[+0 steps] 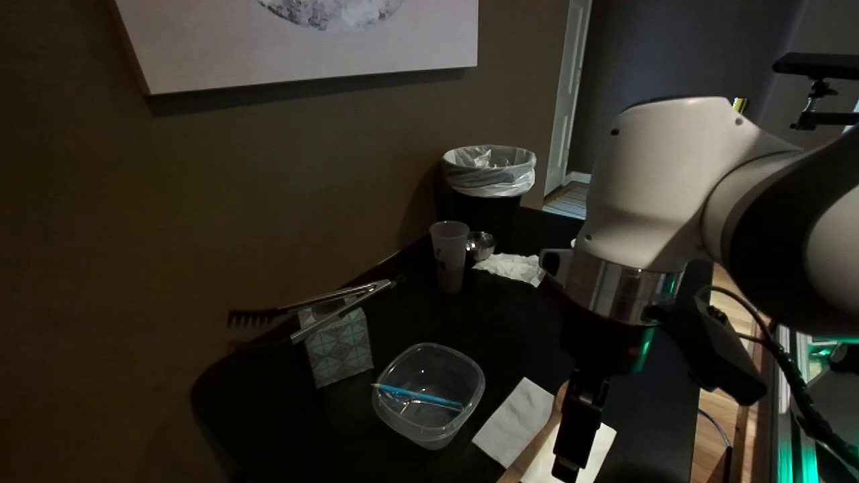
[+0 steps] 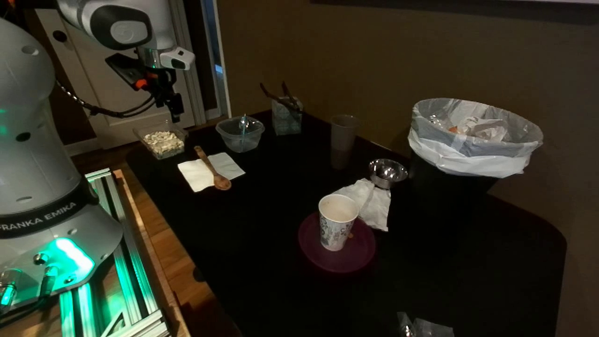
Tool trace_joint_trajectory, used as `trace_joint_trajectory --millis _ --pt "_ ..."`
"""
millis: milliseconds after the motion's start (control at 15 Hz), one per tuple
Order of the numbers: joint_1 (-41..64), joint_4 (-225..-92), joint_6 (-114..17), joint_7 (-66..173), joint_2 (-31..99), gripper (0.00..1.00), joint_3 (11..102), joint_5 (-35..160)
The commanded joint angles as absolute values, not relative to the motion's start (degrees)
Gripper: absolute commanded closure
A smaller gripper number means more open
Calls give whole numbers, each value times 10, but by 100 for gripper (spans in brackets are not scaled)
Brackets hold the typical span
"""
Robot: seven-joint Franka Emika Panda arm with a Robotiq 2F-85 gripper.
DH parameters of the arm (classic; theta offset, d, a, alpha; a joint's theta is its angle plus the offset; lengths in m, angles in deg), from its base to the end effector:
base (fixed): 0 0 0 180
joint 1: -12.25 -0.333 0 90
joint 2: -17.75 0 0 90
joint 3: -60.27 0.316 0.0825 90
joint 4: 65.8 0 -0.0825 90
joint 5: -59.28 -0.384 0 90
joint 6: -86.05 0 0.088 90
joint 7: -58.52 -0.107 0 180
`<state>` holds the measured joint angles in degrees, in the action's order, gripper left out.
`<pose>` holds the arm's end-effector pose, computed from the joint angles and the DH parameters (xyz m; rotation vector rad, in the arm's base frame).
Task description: Move the clear container from the front left to the right.
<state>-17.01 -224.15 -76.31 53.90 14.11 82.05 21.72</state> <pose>0.2729 0.2838 0.2417 -2.8791 -0.2846 -0.0223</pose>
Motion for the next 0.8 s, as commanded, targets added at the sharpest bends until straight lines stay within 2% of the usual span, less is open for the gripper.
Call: trace_joint_trajectory --millis 0,600,733 --pt "-188 -2208 -814 606 237 0 830 121" --pt "-163 -2135 -855 755 366 0 878 -18" --pt "-156 -2118 -856 786 391 3 877 -24"
